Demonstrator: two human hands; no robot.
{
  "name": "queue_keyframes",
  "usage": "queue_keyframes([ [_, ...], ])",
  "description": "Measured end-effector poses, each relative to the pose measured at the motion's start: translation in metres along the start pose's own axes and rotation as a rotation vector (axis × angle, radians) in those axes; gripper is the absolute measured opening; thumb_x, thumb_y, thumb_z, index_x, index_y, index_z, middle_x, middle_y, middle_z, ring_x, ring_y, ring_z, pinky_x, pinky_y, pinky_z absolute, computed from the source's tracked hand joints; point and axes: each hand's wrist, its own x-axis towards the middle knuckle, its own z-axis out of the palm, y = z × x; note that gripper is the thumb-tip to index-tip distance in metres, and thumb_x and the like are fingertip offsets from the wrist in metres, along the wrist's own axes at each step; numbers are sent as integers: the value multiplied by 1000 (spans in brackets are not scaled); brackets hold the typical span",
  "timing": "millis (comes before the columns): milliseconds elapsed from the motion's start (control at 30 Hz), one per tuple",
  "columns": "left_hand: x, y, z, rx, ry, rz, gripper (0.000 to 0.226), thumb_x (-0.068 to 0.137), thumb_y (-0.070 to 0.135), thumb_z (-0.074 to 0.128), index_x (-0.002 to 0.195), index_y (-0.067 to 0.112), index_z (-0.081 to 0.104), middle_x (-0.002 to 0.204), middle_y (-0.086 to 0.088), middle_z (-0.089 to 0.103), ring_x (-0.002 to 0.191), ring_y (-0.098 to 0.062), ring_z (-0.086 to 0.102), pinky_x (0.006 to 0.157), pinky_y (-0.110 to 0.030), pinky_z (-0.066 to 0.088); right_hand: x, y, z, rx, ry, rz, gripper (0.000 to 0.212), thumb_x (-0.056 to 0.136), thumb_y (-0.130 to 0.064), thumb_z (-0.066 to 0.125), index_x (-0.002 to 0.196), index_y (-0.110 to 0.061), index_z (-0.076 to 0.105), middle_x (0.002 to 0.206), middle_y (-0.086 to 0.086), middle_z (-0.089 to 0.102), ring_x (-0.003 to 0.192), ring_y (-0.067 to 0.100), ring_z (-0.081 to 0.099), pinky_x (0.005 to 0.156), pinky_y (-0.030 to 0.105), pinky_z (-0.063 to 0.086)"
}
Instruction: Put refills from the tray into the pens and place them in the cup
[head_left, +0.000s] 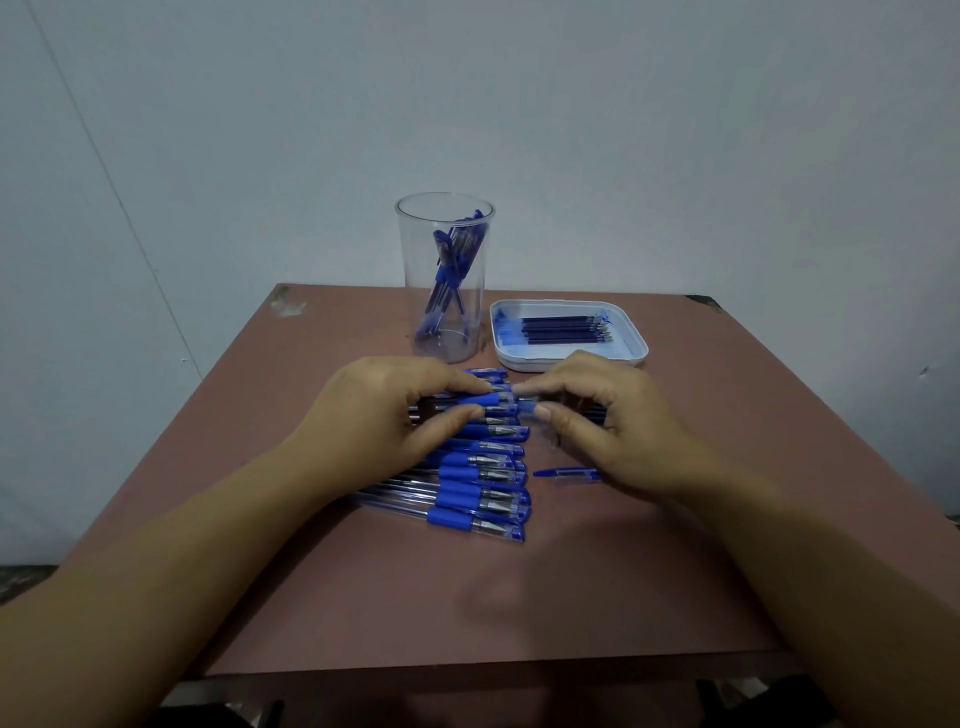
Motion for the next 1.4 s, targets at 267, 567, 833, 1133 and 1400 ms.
queue_keyframes([
  [267, 0, -3, -1, 15, -2, -13, 30, 89, 44, 60, 111, 26, 72, 96, 13, 73, 82, -1, 67, 69, -29, 58, -4, 10, -12, -84, -161, 184, 14, 81, -29, 76, 96, -29, 74, 83, -15, 63, 81, 0, 60, 66, 9, 42],
  [567, 1, -1, -2, 11, 0, -7, 31, 89, 44, 59, 110, 26, 73, 95, 14, 73, 80, 1, 65, 67, -26, 57, -3, -5, -7, 179, 88, 180, 17, 83, -11, 74, 89, -26, 72, 76, 1, 69, 68, 19, 59, 62, 24, 51],
  [833, 1, 2, 0, -9, 9, 6, 30, 89, 44, 60, 111, 27, 73, 98, 15, 72, 82, 3, 65, 69, -25, 56, -1, -11, 3, 245, 74, 111, 15, 83, -11, 74, 96, -20, 72, 78, -8, 67, 69, 7, 59, 65, 17, 49],
  [1133, 2, 7, 3, 26, 25, 43, 29, 90, 41, 61, 110, 24, 73, 94, 11, 73, 76, -3, 66, 65, -28, 57, 0, -11, 9, 170, 128, 62, 14, 85, -19, 72, 97, -25, 70, 76, -13, 65, 70, 8, 60, 65, 18, 50],
  [1400, 2, 6, 4, 37, 35, 49, 28, 90, 40, 62, 110, 24, 73, 93, 10, 73, 76, -5, 67, 65, -31, 57, 0, -7, 8, 145, 81, 29, 33, 85, -34, 70, 114, -42, 59, 91, -17, 65, 76, 11, 62, 69, 25, 53],
])
